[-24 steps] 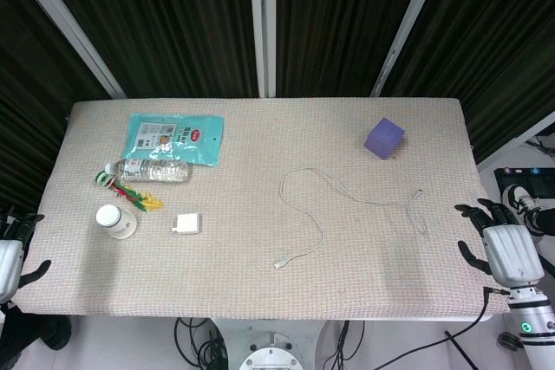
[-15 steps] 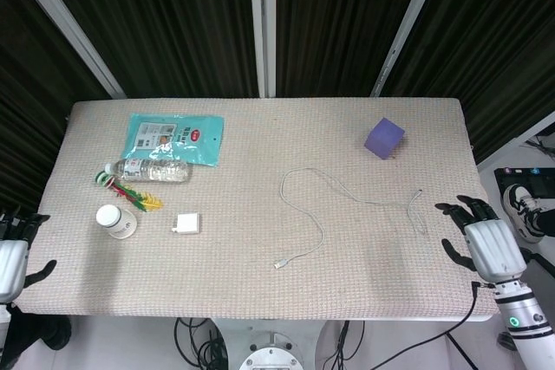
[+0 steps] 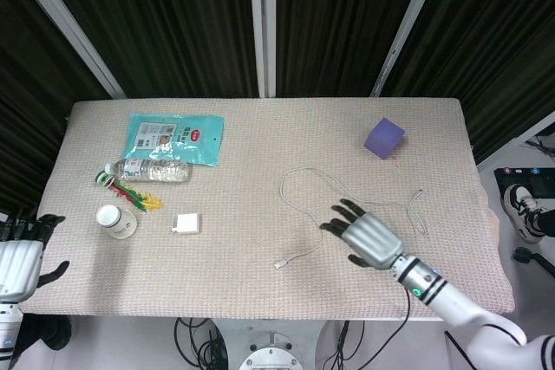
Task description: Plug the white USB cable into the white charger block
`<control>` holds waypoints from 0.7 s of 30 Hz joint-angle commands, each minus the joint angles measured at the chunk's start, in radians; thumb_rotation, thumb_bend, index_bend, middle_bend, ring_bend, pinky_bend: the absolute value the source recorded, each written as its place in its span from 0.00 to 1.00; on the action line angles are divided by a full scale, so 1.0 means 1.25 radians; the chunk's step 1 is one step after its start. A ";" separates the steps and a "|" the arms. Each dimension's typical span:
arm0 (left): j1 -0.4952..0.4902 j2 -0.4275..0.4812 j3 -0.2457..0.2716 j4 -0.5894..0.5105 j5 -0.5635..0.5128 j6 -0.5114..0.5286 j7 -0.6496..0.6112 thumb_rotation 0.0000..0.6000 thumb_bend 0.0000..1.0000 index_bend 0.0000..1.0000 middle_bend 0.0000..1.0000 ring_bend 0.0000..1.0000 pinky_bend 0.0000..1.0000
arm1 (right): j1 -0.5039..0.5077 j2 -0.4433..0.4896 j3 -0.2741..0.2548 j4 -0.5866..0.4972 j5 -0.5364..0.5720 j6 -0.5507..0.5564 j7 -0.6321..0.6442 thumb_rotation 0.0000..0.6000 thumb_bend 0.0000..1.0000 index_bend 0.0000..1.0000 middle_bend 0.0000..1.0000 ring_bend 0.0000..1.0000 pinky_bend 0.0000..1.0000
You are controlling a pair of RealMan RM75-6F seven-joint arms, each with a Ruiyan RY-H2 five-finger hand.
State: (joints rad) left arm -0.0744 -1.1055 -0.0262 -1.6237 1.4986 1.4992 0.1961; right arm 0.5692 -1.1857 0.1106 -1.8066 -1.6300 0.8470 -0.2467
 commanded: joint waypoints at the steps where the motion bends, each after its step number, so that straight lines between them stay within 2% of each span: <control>1: -0.001 -0.001 0.002 0.002 -0.001 -0.004 -0.001 1.00 0.14 0.22 0.20 0.03 0.00 | 0.100 -0.121 0.036 0.017 0.078 -0.097 -0.134 1.00 0.12 0.24 0.30 0.09 0.08; 4: -0.002 -0.005 0.003 0.008 -0.005 -0.011 -0.007 1.00 0.14 0.22 0.20 0.03 0.00 | 0.128 -0.182 0.043 0.040 0.118 -0.110 -0.195 1.00 0.13 0.29 0.32 0.10 0.08; 9: -0.005 -0.014 0.003 0.021 -0.008 -0.021 -0.018 1.00 0.14 0.22 0.20 0.03 0.00 | 0.161 -0.256 0.039 0.079 0.167 -0.110 -0.278 1.00 0.24 0.36 0.37 0.10 0.08; 21: -0.011 -0.029 0.004 0.053 -0.019 -0.043 -0.048 1.00 0.14 0.22 0.19 0.03 0.00 | 0.153 -0.347 -0.015 0.135 0.227 -0.031 -0.357 1.00 0.27 0.41 0.41 0.11 0.04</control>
State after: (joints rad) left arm -0.0879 -1.1408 -0.0209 -1.5590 1.4757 1.4470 0.1377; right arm 0.7662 -1.6108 0.1008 -1.6456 -1.3519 0.7974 -0.6854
